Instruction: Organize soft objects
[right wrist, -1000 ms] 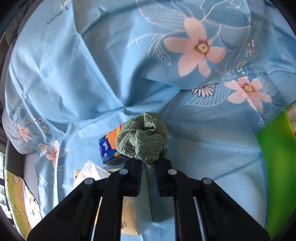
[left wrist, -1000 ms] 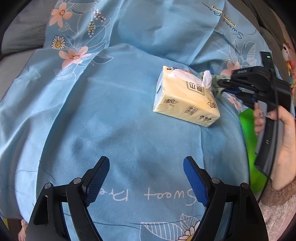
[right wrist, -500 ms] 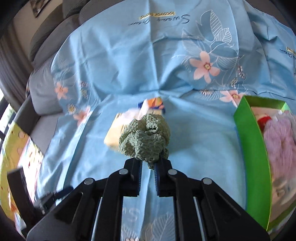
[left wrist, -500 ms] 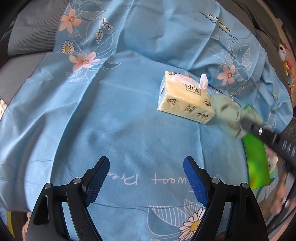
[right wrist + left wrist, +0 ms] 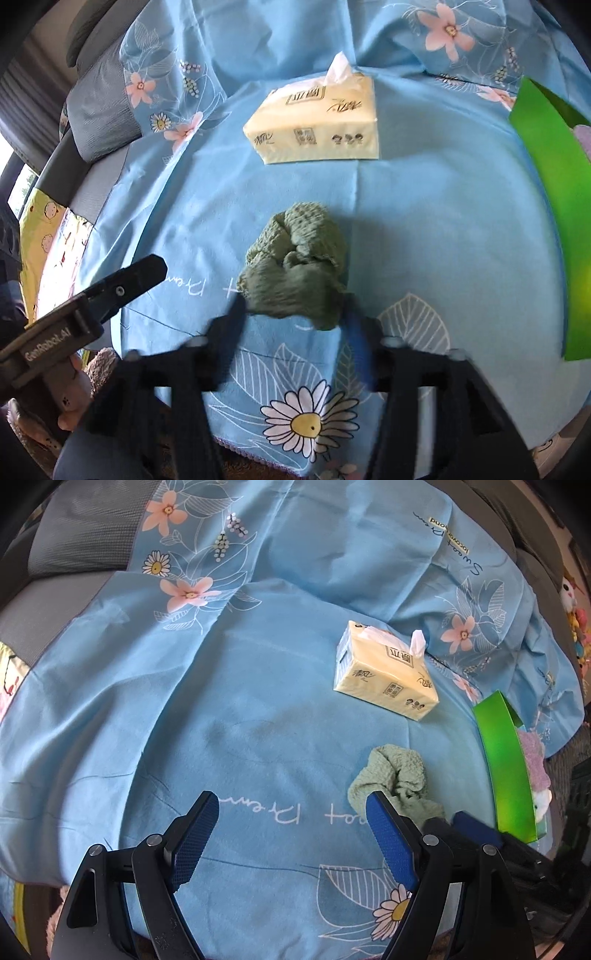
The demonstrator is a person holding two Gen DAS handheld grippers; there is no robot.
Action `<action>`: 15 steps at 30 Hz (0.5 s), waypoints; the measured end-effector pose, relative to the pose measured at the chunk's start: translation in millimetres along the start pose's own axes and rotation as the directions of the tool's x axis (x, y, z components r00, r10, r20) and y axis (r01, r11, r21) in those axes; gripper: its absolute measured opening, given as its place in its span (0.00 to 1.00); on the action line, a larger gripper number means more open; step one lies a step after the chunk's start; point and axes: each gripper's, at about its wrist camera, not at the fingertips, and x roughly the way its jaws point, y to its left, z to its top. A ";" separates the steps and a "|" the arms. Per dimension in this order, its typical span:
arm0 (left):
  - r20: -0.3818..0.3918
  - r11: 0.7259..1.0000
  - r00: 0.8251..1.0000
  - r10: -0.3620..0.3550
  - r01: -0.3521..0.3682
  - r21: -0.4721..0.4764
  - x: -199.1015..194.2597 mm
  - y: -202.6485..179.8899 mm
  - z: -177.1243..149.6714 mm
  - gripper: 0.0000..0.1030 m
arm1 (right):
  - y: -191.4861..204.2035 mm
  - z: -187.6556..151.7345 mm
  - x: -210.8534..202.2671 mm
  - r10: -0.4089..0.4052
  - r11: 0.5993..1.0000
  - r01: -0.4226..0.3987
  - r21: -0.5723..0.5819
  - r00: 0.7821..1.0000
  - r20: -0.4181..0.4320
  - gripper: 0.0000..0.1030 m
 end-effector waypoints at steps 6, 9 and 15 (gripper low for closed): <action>-0.012 0.999 0.999 -0.044 0.044 0.010 4.4 -8.3 -3.0 0.80 | -14.7 4.0 -35.0 0.025 0.995 -0.035 0.089 0.994 0.111 0.86; -0.029 0.996 0.995 -0.090 0.091 0.026 9.9 -18.5 -7.3 0.80 | -24.0 4.3 -31.6 0.062 0.986 -0.077 0.150 0.992 0.106 0.86; -0.090 0.985 0.983 -0.161 0.165 0.040 30.6 -40.0 -16.6 0.80 | -35.9 0.4 -1.1 0.146 0.954 -0.154 0.256 0.988 0.050 0.84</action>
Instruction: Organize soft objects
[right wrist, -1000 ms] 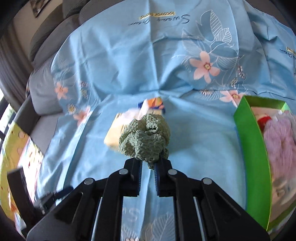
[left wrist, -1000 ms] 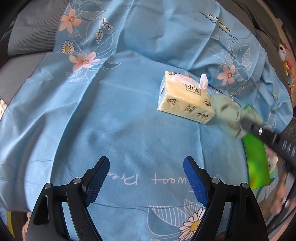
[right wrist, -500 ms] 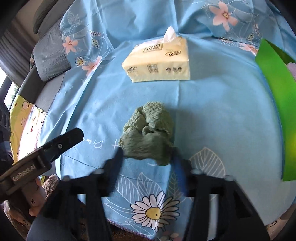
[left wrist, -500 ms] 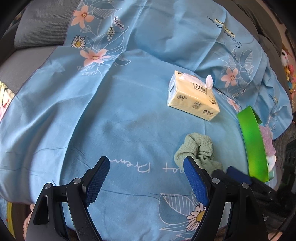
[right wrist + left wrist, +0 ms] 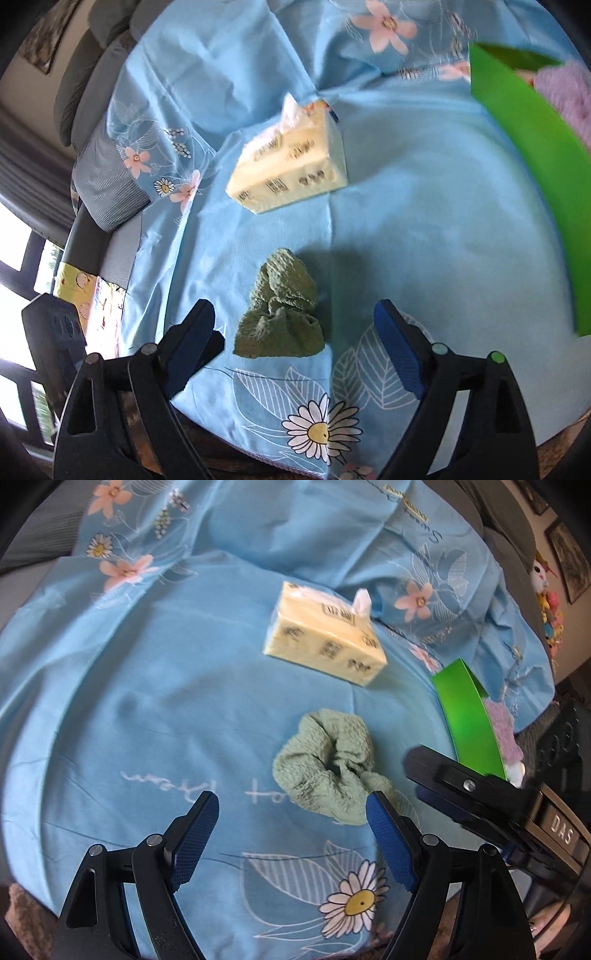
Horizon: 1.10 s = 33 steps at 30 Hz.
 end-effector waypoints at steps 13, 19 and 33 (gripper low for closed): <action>-0.014 1.000 0.999 -0.029 0.030 0.004 27.3 -5.5 -2.0 0.53 | -6.9 0.8 43.0 0.026 1.000 -0.026 -0.001 0.997 -0.075 0.48; -0.033 0.998 0.999 -0.040 0.042 0.045 28.5 -10.4 -4.3 0.30 | -8.7 0.0 51.5 0.091 0.996 -0.092 0.002 0.989 -0.119 0.25; 0.077 0.984 0.996 -0.051 0.037 0.173 -22.9 -34.5 -5.1 0.28 | 19.7 -3.4 11.0 0.150 0.986 -0.151 -0.065 0.989 -0.020 0.24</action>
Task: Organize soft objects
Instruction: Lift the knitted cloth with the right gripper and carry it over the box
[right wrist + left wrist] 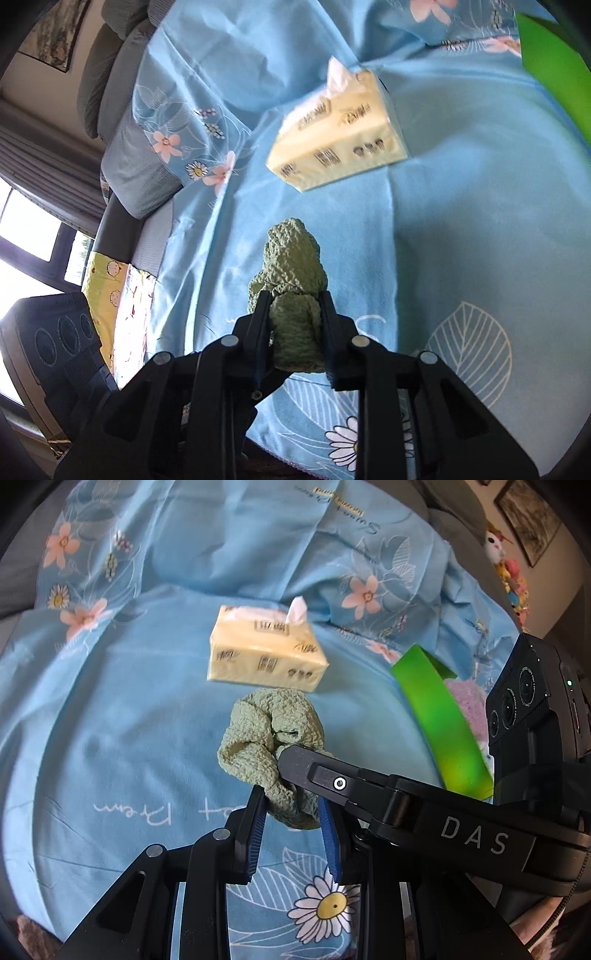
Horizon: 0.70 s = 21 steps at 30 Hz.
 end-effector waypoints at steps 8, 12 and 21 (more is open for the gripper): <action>0.061 0.997 0.998 -0.013 0.008 0.071 -22.8 -22.1 8.3 0.28 | 16.4 0.0 -31.5 0.015 0.999 -0.012 -0.032 0.996 0.091 0.24; 0.083 0.994 0.996 -0.025 0.016 0.105 -31.3 -34.0 9.4 0.28 | 21.4 -1.3 -47.4 0.010 0.999 -0.004 -0.040 0.991 0.132 0.24; 0.112 0.985 0.993 -0.041 0.022 0.172 -40.4 -57.8 11.1 0.28 | 23.0 -6.3 -76.0 -0.010 0.999 0.020 -0.045 0.979 0.203 0.24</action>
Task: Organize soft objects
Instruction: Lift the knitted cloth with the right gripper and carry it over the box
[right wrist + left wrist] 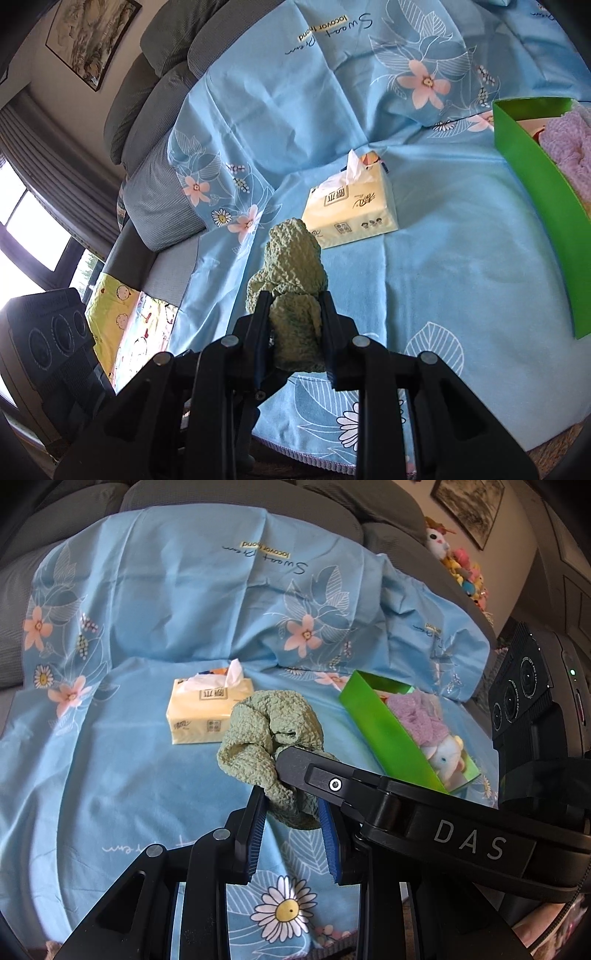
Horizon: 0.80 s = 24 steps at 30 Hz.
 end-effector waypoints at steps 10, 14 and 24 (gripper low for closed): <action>-0.003 0.997 0.999 -0.038 0.038 0.065 5.3 -28.7 6.3 0.28 | -10.6 1.7 -26.4 -0.035 0.999 0.033 0.032 0.998 0.056 0.25; -0.011 0.994 0.998 -0.062 0.062 0.089 11.3 -41.5 9.6 0.28 | -19.0 4.2 -37.2 -0.058 0.997 0.054 0.053 0.995 0.081 0.25; -0.041 0.981 0.992 -0.117 0.122 0.153 29.4 -74.5 18.0 0.28 | -45.0 9.2 -62.7 -0.111 0.988 0.095 0.118 0.984 0.136 0.25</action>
